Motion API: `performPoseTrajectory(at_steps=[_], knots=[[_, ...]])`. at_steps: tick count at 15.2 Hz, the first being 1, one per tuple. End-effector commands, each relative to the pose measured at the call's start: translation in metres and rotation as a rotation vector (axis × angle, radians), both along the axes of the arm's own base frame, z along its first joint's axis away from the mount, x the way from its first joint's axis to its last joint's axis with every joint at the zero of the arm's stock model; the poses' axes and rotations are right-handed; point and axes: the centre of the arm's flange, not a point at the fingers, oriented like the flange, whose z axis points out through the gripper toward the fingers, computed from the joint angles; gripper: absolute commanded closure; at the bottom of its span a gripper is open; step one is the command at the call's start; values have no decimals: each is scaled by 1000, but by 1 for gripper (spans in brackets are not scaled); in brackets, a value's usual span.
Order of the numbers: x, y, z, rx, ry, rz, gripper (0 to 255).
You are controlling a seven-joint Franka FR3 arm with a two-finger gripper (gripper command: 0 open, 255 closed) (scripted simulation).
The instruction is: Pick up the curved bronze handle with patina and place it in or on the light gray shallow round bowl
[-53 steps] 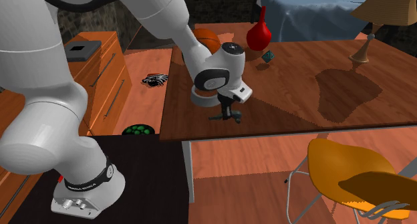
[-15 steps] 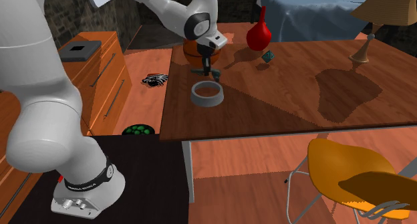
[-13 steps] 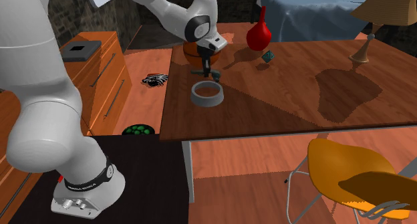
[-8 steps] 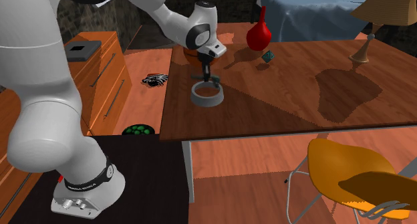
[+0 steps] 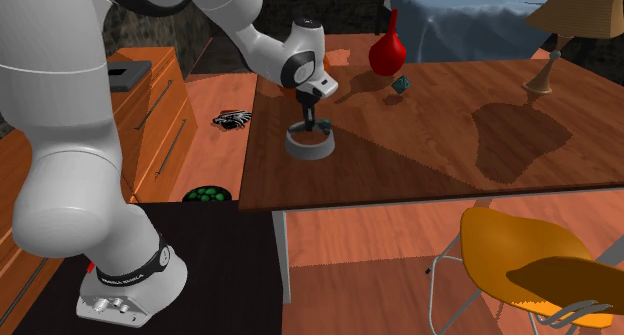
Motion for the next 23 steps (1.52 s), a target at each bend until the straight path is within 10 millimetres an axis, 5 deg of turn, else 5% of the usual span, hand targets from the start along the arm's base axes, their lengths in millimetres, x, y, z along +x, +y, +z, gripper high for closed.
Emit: performPoseTrajectory(at_steps=[1, 5, 6, 11, 15, 23], knots=[[0, -1, -2, 0, 0, 0, 255], [0, -1, -2, 0, 0, 0, 255], [0, -1, -2, 0, 0, 0, 0], [0, -1, -2, 0, 0, 0, 0], [0, -11, 47, 0, 0, 0, 0], [0, -11, 47, 0, 0, 0, 0]])
